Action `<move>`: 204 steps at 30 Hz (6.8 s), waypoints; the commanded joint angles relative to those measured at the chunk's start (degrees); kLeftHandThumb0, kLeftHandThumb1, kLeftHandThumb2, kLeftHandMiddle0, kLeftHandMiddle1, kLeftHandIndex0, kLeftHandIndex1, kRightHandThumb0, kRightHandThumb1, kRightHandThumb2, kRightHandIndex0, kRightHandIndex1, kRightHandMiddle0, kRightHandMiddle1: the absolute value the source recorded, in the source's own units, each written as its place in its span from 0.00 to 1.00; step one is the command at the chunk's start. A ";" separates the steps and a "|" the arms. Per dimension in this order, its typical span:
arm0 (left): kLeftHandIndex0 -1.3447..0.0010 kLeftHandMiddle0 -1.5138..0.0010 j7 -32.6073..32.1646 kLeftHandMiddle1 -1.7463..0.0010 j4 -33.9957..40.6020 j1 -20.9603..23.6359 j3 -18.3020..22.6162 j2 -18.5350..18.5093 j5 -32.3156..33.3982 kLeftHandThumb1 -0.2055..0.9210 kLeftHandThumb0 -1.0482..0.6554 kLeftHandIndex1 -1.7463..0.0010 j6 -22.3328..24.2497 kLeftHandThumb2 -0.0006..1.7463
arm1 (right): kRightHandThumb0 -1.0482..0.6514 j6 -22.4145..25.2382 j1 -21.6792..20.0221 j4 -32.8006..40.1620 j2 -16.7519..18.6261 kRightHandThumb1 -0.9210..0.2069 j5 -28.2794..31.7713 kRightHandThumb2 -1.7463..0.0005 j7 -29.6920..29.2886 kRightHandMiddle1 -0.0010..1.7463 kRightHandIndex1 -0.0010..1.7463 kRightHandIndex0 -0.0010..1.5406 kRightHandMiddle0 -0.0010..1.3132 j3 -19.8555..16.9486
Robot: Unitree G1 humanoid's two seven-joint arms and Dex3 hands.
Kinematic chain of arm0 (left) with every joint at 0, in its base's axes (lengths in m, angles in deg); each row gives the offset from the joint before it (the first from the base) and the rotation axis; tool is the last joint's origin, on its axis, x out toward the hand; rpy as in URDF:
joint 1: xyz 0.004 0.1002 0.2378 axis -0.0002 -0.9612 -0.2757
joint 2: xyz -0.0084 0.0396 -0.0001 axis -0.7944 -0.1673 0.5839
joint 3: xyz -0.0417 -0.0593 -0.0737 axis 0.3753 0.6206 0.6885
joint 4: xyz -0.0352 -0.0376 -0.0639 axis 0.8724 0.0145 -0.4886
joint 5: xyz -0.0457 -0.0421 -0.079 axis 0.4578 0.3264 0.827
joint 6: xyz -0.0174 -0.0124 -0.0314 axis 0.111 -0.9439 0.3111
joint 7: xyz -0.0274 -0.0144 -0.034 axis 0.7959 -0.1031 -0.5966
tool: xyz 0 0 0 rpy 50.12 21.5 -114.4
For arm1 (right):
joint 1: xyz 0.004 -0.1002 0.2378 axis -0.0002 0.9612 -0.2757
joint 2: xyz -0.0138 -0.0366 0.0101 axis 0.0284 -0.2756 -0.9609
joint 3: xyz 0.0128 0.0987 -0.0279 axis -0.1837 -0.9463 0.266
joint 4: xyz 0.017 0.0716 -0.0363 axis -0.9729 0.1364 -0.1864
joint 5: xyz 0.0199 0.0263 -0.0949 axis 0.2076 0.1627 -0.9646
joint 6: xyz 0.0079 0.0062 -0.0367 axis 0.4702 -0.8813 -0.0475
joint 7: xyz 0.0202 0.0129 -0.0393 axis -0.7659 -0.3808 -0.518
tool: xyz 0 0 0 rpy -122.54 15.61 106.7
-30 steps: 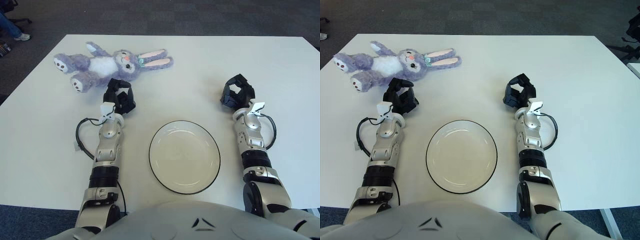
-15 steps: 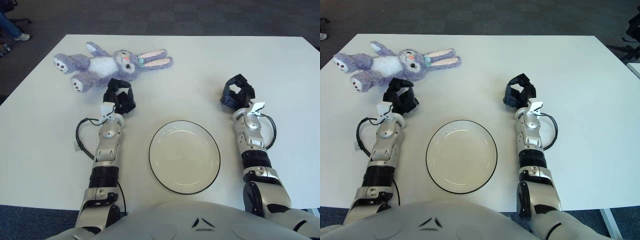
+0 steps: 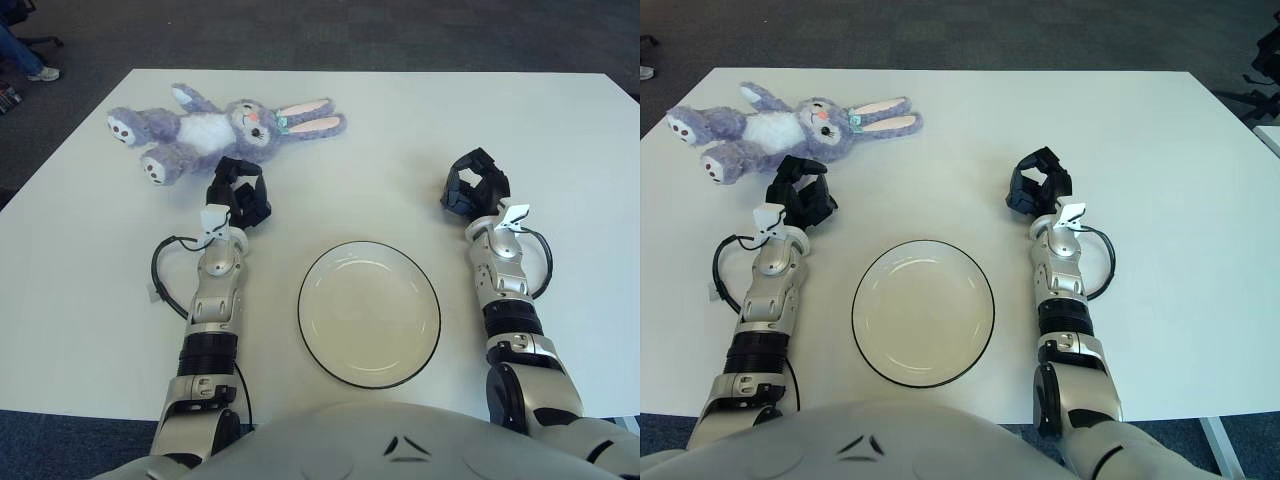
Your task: Put the doll into the plate.
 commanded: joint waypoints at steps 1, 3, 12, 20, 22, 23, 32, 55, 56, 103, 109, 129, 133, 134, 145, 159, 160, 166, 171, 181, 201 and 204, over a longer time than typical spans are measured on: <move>0.74 0.42 0.04 0.00 -1.87 -2.55 0.07 0.19 -0.02 0.77 0.39 0.00 -0.09 0.51 | 0.35 0.90 0.80 -0.90 -0.06 0.47 0.17 0.30 -0.08 1.00 1.00 0.78 0.42 -0.40; 0.74 0.42 0.04 0.00 -1.93 -2.51 0.07 0.18 -0.02 0.77 0.39 0.00 -0.10 0.51 | 0.35 0.89 0.77 -0.96 -0.07 0.47 0.17 0.30 -0.07 1.00 1.00 0.78 0.42 -0.40; 0.74 0.42 -0.09 0.00 -1.96 -2.37 -0.02 0.29 -0.13 0.77 0.39 0.00 -0.02 0.51 | 0.35 0.95 0.61 -1.10 -0.21 0.47 0.24 0.30 0.05 1.00 1.00 0.78 0.42 -0.54; 0.74 0.42 -0.22 0.00 -1.99 -2.37 -0.15 0.46 -0.27 0.77 0.39 0.00 -0.07 0.51 | 0.35 0.92 0.58 -1.24 -0.35 0.47 0.32 0.30 0.23 1.00 1.00 0.78 0.42 -0.69; 0.74 0.42 -0.22 0.00 -1.95 -2.47 -0.17 0.51 -0.30 0.77 0.39 0.00 -0.11 0.51 | 0.35 0.88 0.67 -1.20 -0.35 0.47 0.33 0.30 0.28 1.00 1.00 0.78 0.42 -0.71; 0.74 0.42 -0.22 0.00 -1.94 -2.49 -0.17 0.52 -0.32 0.77 0.39 0.00 -0.12 0.51 | 0.35 0.88 0.68 -1.19 -0.34 0.47 0.33 0.30 0.29 1.00 1.00 0.78 0.42 -0.72; 0.95 0.72 21.58 0.40 11.17 -2.34 1.95 -4.32 24.41 0.95 0.17 0.35 15.92 0.47 | 0.35 3.58 3.47 2.38 -1.66 0.46 -1.66 0.31 0.92 1.00 1.00 0.76 0.42 0.90; 1.00 0.90 21.88 0.59 7.14 1.52 5.83 -3.65 29.08 1.00 0.04 0.72 17.72 0.56 | 0.16 13.43 3.04 11.77 -1.72 0.00 4.67 0.67 1.19 0.57 0.71 0.15 0.00 -3.00; 1.00 0.90 21.78 0.59 7.07 1.85 6.63 -3.45 31.03 1.00 0.04 0.72 19.24 0.56 | 0.16 14.46 2.91 11.86 -1.65 0.00 6.33 0.67 2.49 0.56 0.71 0.15 0.00 -3.52; 1.00 0.81 3.56 0.44 -8.20 0.45 -1.30 -3.60 -7.36 0.96 0.25 0.35 -23.65 0.32 | 0.39 -7.03 4.32 2.35 -2.71 0.34 -10.05 0.42 -5.24 0.79 0.66 0.30 0.00 0.94; 1.00 0.82 -1.82 0.45 -10.04 0.71 -2.31 -3.41 -12.14 0.92 0.26 0.32 -27.21 0.34 | 0.40 -10.86 4.75 1.16 -3.58 0.32 -14.74 0.41 -7.98 0.81 0.64 0.29 0.00 3.15; 0.97 0.77 -4.11 0.08 -11.72 1.24 -3.44 -3.43 -11.64 0.79 0.28 0.16 -26.01 0.45 | 0.70 -10.12 4.98 0.54 -3.54 0.34 -13.17 0.43 -7.17 0.85 0.86 0.33 0.01 4.65; 0.96 0.71 -6.49 0.02 -11.62 1.46 -3.55 -3.15 -13.44 0.78 0.28 0.15 -26.24 0.45 | 0.83 -10.14 4.82 0.09 -3.31 0.41 -12.22 0.37 -6.85 0.85 0.95 0.35 0.00 4.42; 0.96 0.69 -7.56 0.02 -11.68 1.56 -3.56 -2.95 -14.08 0.77 0.28 0.15 -26.70 0.45 | 0.84 -10.19 4.72 -0.22 -3.22 0.42 -11.96 0.36 -6.84 0.85 0.95 0.35 0.00 4.33; 0.98 0.77 -22.72 0.00 -14.59 2.71 -3.11 -2.29 -22.31 0.77 0.24 0.19 -30.00 0.43 | 0.88 -10.20 4.30 -1.52 -3.32 0.52 -11.38 0.26 -6.60 0.82 1.00 0.38 0.00 4.30; 1.00 0.86 -37.49 0.00 -23.22 6.49 -1.13 -1.12 -22.63 0.66 0.27 0.27 -40.19 0.47 | 0.88 -9.62 4.04 -2.13 -3.41 0.52 -9.85 0.26 -4.85 0.84 1.00 0.38 0.00 4.33; 1.00 0.86 -38.24 0.01 -23.86 6.83 -0.95 -1.03 -22.53 0.65 0.28 0.29 -41.22 0.48 | 0.89 -9.49 4.03 -2.13 -3.43 0.53 -9.88 0.26 -4.84 0.84 1.00 0.39 0.00 4.33; 1.00 0.89 -42.94 0.09 -27.12 9.20 0.03 -0.51 -23.25 0.60 0.30 0.31 -46.56 0.52 | 0.89 -9.40 3.69 -2.83 -3.74 0.55 -10.12 0.24 -4.69 0.83 1.00 0.40 0.00 4.35; 1.00 0.91 -46.39 0.27 -28.74 10.25 0.64 -0.33 -24.47 0.57 0.33 0.31 -48.64 0.55 | 0.89 -9.71 3.58 -3.17 -3.87 0.55 -10.18 0.23 -4.65 0.83 1.00 0.40 0.00 4.40; 1.00 0.96 -50.36 0.51 -29.19 11.27 1.64 0.08 -24.92 0.54 0.38 0.40 -48.07 0.59 | 0.89 -9.05 3.67 -2.89 -4.12 0.54 -10.26 0.25 -4.21 0.83 1.00 0.39 0.00 4.58; 1.00 1.00 -52.25 0.63 -25.91 12.37 6.10 0.84 -22.03 0.55 0.37 0.39 -38.64 0.57 | 0.90 -8.04 3.90 -2.12 -4.32 0.60 -10.33 0.20 -3.73 0.86 1.00 0.43 0.00 4.68; 1.00 1.00 -52.77 0.65 -25.85 12.67 6.41 0.80 -21.93 0.59 0.33 0.39 -37.39 0.53 | 0.90 -7.91 3.91 -2.06 -4.32 0.60 -10.20 0.20 -3.56 0.85 1.00 0.43 0.00 4.66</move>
